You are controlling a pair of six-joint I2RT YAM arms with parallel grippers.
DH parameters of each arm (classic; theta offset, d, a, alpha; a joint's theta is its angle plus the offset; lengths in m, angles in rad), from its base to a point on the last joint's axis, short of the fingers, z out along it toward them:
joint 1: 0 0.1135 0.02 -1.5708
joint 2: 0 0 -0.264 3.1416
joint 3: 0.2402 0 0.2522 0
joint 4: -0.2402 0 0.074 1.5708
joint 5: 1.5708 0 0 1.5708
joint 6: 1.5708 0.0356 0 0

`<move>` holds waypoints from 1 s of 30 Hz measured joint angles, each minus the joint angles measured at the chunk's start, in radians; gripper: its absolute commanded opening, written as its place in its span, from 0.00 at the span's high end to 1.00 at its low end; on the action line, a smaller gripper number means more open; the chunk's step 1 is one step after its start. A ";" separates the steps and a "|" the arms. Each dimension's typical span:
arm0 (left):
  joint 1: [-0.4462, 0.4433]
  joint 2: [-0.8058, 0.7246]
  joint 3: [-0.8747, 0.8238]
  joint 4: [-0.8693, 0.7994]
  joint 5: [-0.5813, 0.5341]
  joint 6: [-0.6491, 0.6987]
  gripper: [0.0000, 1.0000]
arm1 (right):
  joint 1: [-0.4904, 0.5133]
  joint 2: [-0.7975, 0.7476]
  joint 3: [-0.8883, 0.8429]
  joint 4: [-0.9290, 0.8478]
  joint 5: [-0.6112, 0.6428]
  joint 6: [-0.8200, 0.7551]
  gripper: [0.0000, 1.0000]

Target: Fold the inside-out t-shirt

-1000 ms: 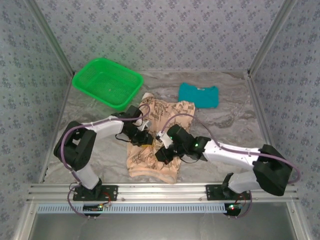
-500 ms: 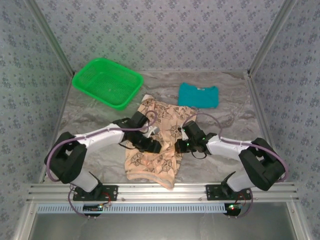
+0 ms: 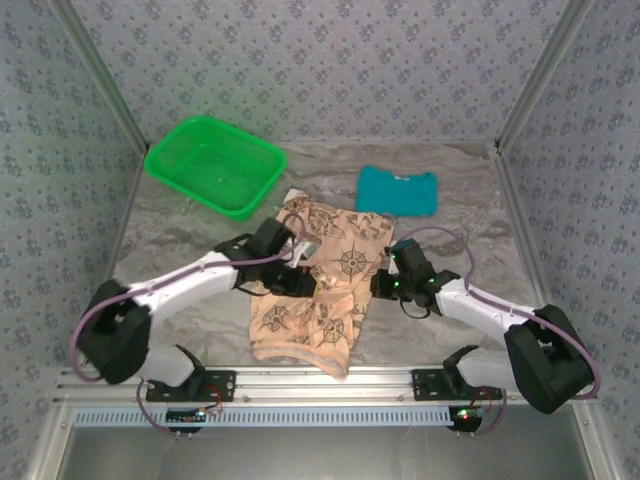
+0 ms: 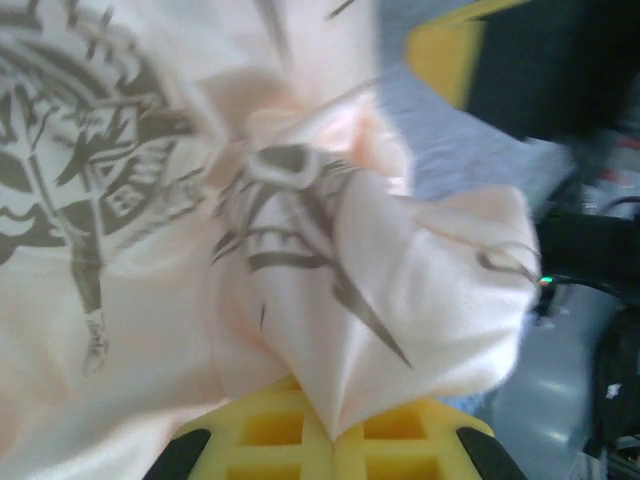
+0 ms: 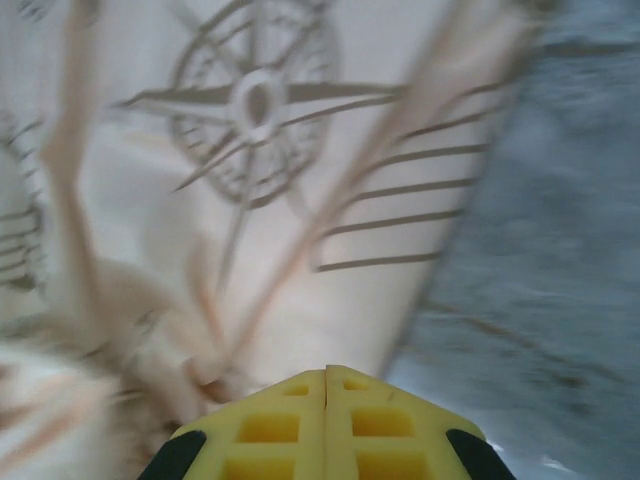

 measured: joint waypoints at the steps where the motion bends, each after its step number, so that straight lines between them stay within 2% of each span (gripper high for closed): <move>1: 0.011 -0.042 0.000 -0.006 0.021 0.005 1.00 | -0.026 0.001 0.000 -0.011 0.000 0.003 0.97; 5: 0.022 -0.119 -0.031 0.005 0.084 -0.007 1.00 | -0.069 0.008 0.006 -0.063 -0.001 -0.002 0.86; 7: 0.022 -0.137 -0.087 0.035 0.105 -0.033 1.00 | -0.071 0.010 0.021 -0.106 -0.004 -0.019 0.75; 9: 0.022 -0.156 -0.154 0.055 0.108 -0.068 1.00 | -0.056 0.005 0.045 -0.154 -0.009 -0.045 0.65; 11: 0.026 -0.171 -0.189 0.057 0.108 -0.095 1.00 | 0.000 -0.014 0.069 -0.188 -0.015 -0.080 0.61; 15: 0.048 -0.182 -0.196 0.086 0.120 -0.117 0.98 | 0.248 -0.084 0.104 -0.183 -0.024 -0.148 0.57; 18: 0.056 -0.176 -0.196 0.096 0.128 -0.112 0.98 | 0.348 -0.079 0.121 -0.146 -0.032 -0.157 0.57; 23: 0.056 -0.159 -0.196 0.103 0.140 -0.076 0.98 | 0.330 -0.049 0.144 -0.100 -0.066 -0.154 0.51; 27: 0.056 -0.151 -0.196 0.109 0.162 -0.060 0.98 | 0.321 -0.030 0.206 -0.073 -0.174 -0.190 0.48; 30: 0.056 -0.151 -0.196 0.110 0.174 -0.044 0.98 | 0.320 0.022 0.259 -0.037 -0.267 -0.222 0.51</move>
